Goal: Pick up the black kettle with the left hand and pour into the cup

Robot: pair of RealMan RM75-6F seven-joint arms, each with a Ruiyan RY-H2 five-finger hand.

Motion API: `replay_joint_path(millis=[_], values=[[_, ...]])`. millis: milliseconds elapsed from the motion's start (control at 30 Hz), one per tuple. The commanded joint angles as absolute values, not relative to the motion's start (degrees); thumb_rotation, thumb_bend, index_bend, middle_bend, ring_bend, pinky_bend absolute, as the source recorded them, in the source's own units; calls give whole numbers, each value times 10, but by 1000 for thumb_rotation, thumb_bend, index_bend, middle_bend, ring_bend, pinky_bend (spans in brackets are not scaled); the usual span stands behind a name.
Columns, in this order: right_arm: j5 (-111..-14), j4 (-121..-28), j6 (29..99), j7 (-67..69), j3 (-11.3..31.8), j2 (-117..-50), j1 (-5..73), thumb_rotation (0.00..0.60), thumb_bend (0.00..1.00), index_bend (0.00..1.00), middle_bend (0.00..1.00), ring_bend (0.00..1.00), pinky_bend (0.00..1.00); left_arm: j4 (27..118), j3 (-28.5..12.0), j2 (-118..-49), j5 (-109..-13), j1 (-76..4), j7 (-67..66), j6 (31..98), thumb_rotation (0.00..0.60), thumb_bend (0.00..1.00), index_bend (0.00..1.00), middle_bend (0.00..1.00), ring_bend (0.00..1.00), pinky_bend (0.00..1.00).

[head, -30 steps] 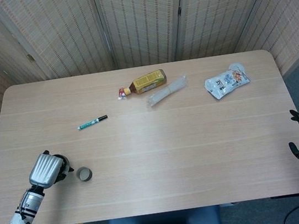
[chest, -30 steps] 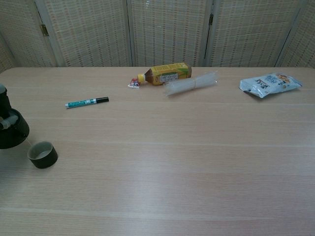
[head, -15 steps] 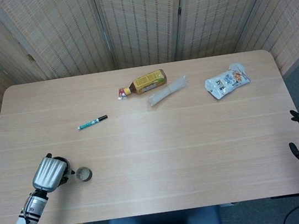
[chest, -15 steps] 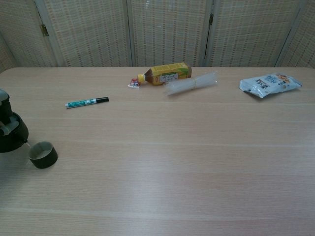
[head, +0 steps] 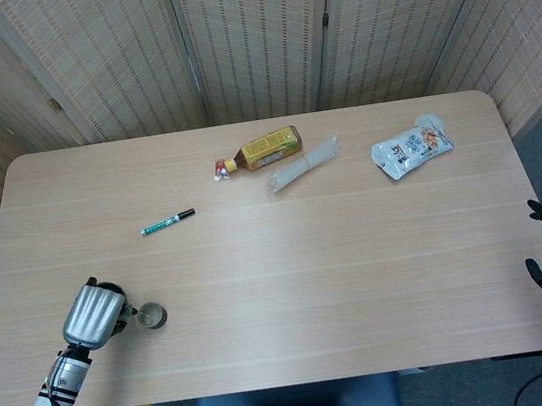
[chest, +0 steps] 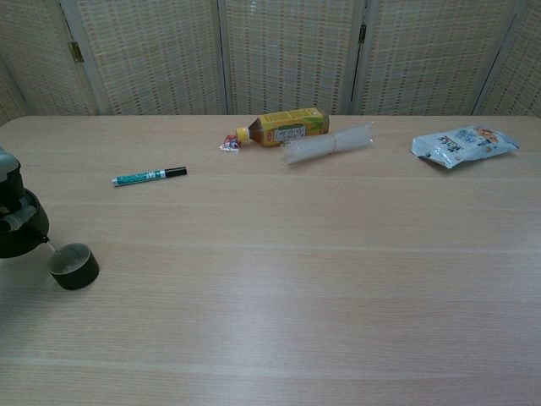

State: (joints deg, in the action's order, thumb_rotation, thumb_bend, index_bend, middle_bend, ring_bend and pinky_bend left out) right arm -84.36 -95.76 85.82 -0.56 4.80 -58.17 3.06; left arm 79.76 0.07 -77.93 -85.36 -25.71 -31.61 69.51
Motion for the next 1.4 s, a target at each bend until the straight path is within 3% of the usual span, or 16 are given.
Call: replay_joint_path(millis=[33,833,1400], values=[[-844,-957,858,-5,48,-582,30,600,391,65,265,289,190,801,0,-779,-856,-257,-321,698,467,563,1000,1000,924,522],[-845,-951,861,2,47,-583,28,600,389,65,268,292,190,811,-4,-779,-867,-252,-349,708,470,563,1000,1000,925,521],[-844,-958,863,-5,49,-583,28,600,391,65,269,291,190,762,-4,-795,-892,-248,-183,727,471,563,1000,1000,922,457]])
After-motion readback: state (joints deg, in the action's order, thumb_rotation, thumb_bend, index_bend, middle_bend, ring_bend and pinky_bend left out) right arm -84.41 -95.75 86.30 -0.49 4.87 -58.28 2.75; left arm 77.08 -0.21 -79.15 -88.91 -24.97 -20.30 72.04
